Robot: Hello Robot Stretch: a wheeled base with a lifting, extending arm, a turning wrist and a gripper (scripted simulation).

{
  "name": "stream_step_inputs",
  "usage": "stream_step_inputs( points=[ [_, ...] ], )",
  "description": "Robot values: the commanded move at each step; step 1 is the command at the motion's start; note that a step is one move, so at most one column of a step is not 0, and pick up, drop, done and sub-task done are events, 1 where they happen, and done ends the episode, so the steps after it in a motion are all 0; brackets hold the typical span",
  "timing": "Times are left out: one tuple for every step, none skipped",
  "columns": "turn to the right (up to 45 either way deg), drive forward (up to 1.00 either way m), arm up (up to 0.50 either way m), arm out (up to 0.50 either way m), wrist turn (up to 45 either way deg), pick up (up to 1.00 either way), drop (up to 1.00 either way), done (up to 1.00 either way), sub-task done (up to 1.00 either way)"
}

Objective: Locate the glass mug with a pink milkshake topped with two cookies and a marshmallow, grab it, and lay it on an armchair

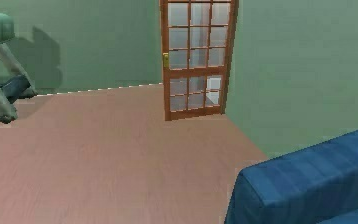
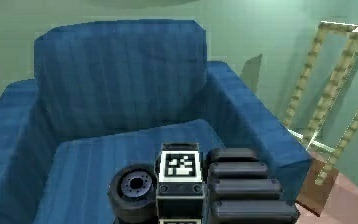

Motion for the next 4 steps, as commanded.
stream_step_inputs(
  points=[
    [-15.0,0.0,0.0,0.0,0.0,0.0,0.0,0.0,0.0],
    [0.0,0.0,0.0,0.48,0.0,0.0,0.0,0.0,0.0],
    [0.0,0.0,0.0,0.0,45.0,0.0,0.0,0.0,0.0],
    [0.0,0.0,0.0,0.0,45.0,0.0,0.0,0.0,0.0]
  ],
)
